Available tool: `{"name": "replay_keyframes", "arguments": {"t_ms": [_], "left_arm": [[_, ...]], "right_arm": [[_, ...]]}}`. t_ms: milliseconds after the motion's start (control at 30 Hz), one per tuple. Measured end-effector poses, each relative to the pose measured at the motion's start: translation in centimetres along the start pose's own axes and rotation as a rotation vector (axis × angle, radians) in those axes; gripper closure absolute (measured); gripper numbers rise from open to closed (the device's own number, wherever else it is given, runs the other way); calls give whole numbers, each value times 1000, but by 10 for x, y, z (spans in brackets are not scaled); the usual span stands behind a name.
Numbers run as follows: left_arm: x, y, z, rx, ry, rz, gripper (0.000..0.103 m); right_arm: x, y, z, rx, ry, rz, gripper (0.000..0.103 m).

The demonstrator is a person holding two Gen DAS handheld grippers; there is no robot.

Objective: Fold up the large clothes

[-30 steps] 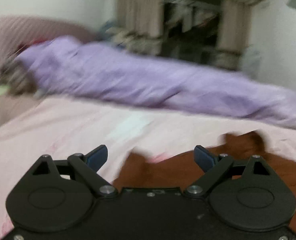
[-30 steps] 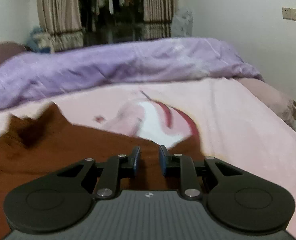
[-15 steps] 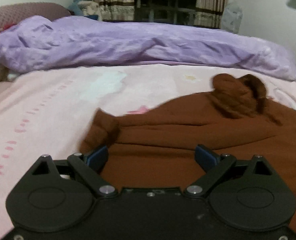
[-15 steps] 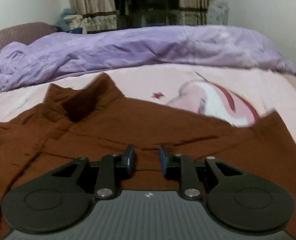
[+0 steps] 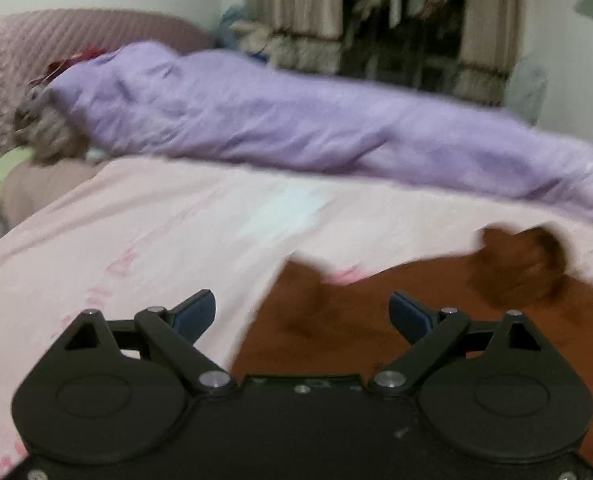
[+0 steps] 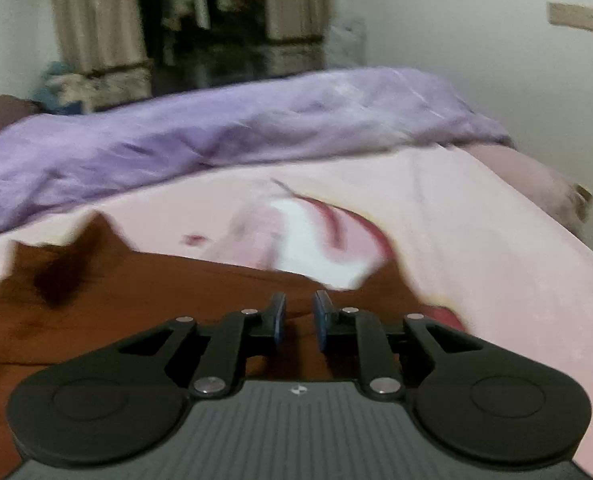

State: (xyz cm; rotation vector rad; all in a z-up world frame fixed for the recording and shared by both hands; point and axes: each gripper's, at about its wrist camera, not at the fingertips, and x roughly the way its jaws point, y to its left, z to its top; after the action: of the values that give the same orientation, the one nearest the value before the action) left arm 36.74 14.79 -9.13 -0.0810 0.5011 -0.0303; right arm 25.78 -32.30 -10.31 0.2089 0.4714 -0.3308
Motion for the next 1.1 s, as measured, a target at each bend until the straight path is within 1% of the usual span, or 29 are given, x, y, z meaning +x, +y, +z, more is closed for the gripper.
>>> {"name": "replay_keyframes", "arguments": {"t_ms": [67, 100, 200, 267, 333, 367, 400, 433, 467, 533, 600, 733, 833, 900, 933, 1000, 1033, 1067, 1100], "left_arm": [[-10, -19, 6, 7, -22, -80, 7], [-14, -32, 6, 28, -22, -113, 7], [-10, -72, 0, 121, -26, -163, 7], [4, -93, -9, 175, 3, -160, 7], [27, -102, -25, 152, 66, -171, 6], [40, -104, -36, 152, 114, -160, 4], [46, -108, -51, 162, 120, -146, 2], [44, -114, -57, 180, 96, -134, 2], [41, -118, -56, 199, 89, -124, 2], [39, -119, -54, 203, 80, -122, 2], [43, -115, -56, 188, 87, -130, 2], [37, -119, -44, 183, 99, -118, 4], [5, -121, -36, 188, 56, -145, 4], [-19, -120, -36, 170, 30, -173, 4], [-26, -120, -38, 154, 28, -180, 4], [-30, -124, -46, 148, 51, -193, 3], [-24, -127, -53, 167, 80, -179, 3], [-13, -132, -62, 198, 120, -142, 1], [-2, -137, -73, 234, 140, -105, 0]], "right_arm": [[-12, 20, 1, 8, -12, 83, 81], [-16, 30, 1, 6, -13, 120, 81], [-14, 62, 0, -33, 3, 178, 81], [-4, 78, -6, -65, 29, 195, 81], [15, 78, -15, -47, 67, 217, 81], [31, 77, -22, -41, 119, 197, 81], [43, 74, -29, -33, 155, 194, 81], [42, 73, -31, -20, 134, 201, 81], [41, 74, -29, -28, 140, 192, 81], [38, 80, -32, -67, 127, 168, 81], [38, 81, -33, -72, 121, 162, 81], [33, 83, -28, -64, 133, 163, 80], [14, 86, -20, -72, 131, 176, 76], [-10, 89, -19, -82, 102, 244, 76], [-24, 89, -20, -67, 80, 263, 76], [-39, 92, -26, -55, 69, 249, 76], [-39, 95, -29, -61, 84, 231, 76], [-35, 97, -33, -73, 102, 219, 76], [-27, 99, -39, -90, 120, 210, 77]]}}
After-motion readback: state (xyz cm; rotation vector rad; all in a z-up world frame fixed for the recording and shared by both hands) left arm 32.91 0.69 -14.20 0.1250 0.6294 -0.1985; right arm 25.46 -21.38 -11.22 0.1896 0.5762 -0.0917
